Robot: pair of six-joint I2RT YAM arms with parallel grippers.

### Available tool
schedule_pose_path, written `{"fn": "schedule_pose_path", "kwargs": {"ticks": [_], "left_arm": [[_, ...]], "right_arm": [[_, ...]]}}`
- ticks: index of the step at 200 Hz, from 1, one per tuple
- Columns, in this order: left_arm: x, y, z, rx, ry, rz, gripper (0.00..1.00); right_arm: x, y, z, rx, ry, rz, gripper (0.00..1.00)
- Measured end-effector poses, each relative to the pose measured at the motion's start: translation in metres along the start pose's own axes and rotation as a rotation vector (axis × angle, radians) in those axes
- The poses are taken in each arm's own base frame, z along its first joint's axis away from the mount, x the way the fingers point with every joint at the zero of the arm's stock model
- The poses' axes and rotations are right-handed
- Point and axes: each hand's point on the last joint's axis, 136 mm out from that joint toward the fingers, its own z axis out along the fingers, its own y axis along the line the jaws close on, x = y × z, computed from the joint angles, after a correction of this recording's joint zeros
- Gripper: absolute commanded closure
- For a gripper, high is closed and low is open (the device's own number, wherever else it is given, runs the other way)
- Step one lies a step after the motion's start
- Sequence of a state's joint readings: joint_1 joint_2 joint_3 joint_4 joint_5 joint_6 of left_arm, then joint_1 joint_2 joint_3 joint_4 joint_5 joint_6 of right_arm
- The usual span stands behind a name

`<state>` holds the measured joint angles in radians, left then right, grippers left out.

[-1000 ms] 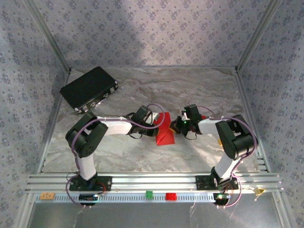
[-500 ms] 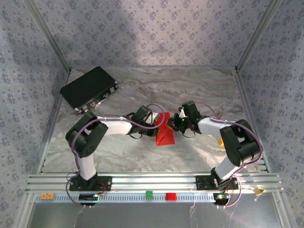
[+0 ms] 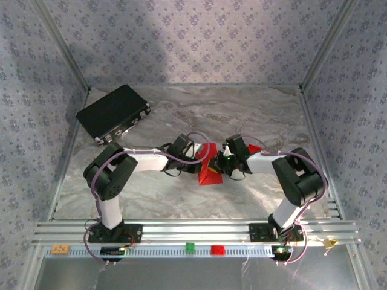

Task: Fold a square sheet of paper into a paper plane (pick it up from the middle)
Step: Fold the triangle a second time at the center of the table.

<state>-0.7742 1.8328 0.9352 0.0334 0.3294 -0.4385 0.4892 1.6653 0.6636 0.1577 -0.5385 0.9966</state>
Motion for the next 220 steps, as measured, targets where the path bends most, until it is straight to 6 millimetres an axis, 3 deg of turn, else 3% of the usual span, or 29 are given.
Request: {"fn": "schedule_pose_path", "kwargs": {"ticks": [48,101,124,136,174,220], "left_arm": [[0.000,-0.001,0.000,0.002,0.001,-0.001,0.99],[-0.004,-0.004,-0.006,-0.011,0.013,-0.027,0.66],[-0.008,-0.004,-0.017,-0.031,0.002,-0.047,0.64],[-0.011,-0.008,-0.025,-0.030,-0.012,-0.056,0.65],[-0.021,-0.026,-0.043,0.021,-0.050,-0.083,0.87],[-0.011,-0.062,-0.036,0.159,0.037,-0.090,0.99]], "right_arm": [[0.002,-0.007,0.002,-0.010,-0.004,-0.001,0.93],[0.001,-0.006,0.002,-0.015,-0.011,-0.002,0.93],[0.001,-0.006,0.002,-0.014,-0.011,-0.002,0.93],[0.001,-0.006,0.002,-0.014,-0.011,0.000,0.93],[0.001,-0.007,0.002,-0.014,-0.012,0.002,0.93],[0.001,-0.006,0.002,-0.013,-0.012,0.002,0.93]]}}
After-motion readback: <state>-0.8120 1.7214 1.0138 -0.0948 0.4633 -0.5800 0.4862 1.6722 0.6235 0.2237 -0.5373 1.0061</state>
